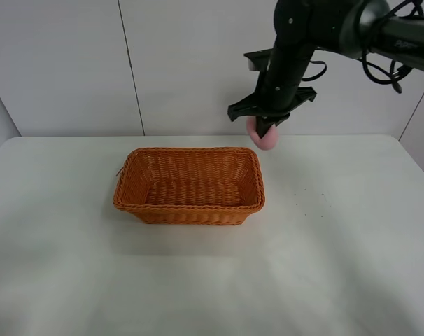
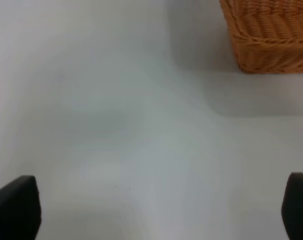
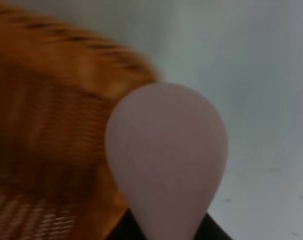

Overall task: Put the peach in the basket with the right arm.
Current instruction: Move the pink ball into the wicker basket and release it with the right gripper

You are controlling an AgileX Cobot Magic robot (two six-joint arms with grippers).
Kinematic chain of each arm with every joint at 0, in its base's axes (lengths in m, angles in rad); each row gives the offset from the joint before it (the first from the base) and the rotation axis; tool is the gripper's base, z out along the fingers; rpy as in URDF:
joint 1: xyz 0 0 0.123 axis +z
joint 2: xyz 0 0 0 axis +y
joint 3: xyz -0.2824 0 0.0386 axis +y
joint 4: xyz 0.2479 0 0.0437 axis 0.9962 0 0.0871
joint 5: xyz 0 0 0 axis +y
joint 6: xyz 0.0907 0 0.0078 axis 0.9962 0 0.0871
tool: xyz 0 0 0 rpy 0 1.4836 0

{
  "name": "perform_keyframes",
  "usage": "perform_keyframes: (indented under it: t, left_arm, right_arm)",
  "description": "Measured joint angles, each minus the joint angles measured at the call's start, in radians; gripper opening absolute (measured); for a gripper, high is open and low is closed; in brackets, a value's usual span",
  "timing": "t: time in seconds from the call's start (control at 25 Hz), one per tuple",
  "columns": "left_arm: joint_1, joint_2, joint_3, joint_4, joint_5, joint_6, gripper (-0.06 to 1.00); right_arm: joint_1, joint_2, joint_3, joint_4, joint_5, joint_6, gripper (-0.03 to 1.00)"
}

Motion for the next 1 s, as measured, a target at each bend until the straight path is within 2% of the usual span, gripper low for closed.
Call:
perform_keyframes:
  t: [0.16, 0.36, 0.8, 0.88, 1.0]
  left_arm:
    - [0.0, 0.0, 0.0, 0.0, 0.0, 0.0, 0.99]
    - [0.0, 0.0, 0.0, 0.0, 0.0, 0.0, 0.99]
    - [0.0, 0.0, 0.0, 0.0, 0.0, 0.0, 0.99]
    - [0.0, 0.0, 0.0, 0.0, 0.0, 0.0, 0.99]
    - [0.0, 0.0, 0.0, 0.0, 0.0, 0.0, 0.99]
  right_arm:
    - [0.117, 0.005, -0.001, 0.006, -0.001, 0.0, 0.0]
    - [0.204, 0.057, -0.002, 0.007, -0.037, 0.0, 0.0]
    - [0.226, 0.229, -0.002, 0.018, -0.16, 0.0, 0.0]
    - [0.226, 0.24, -0.002, 0.018, -0.164, 0.0, 0.03]
    - [0.226, 0.241, -0.003, 0.017, -0.167, 0.004, 0.18]
